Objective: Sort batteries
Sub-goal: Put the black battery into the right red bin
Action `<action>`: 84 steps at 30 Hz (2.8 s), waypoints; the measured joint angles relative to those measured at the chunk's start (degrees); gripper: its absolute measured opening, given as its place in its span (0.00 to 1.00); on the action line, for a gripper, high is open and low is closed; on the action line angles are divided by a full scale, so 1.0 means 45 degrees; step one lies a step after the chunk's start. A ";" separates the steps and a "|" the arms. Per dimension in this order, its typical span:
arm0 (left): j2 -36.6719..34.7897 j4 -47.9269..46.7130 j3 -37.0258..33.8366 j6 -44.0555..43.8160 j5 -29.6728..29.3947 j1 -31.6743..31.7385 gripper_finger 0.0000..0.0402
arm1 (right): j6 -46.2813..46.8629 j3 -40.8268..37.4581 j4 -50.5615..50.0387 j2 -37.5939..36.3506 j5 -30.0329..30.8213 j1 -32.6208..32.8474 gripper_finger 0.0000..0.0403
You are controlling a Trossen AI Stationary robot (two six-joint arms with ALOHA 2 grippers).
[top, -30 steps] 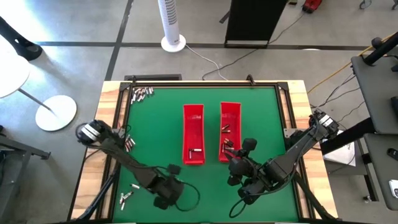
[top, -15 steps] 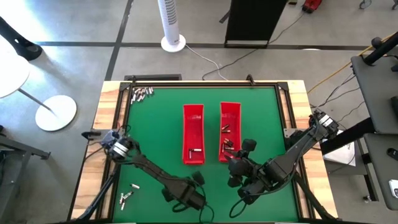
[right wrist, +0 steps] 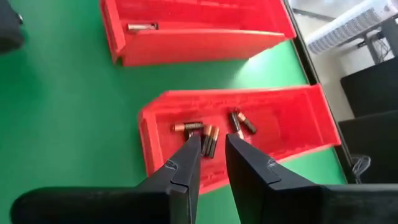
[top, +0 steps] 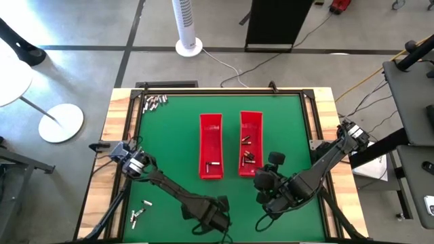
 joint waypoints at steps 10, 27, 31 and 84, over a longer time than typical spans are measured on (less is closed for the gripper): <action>0.0015 0.0656 -0.0253 0.0578 0.0010 -0.0010 0.07 | 0.0021 -0.0361 -0.0007 0.0000 -0.0034 0.0005 0.23; 0.0015 0.1043 -0.0282 0.0567 -0.0455 -0.0013 0.31 | 0.0023 -0.0372 0.0003 0.0000 -0.0023 0.0005 0.22; 0.0015 0.1109 -0.0119 0.0016 -0.0520 -0.0009 0.35 | 0.0026 -0.0372 0.0010 0.0000 -0.0006 0.0005 0.21; -0.9717 1.4327 -1.2303 -0.8037 -0.3653 0.0028 0.29 | 0.2723 -0.4855 1.1284 0.2021 -0.2066 0.0087 0.44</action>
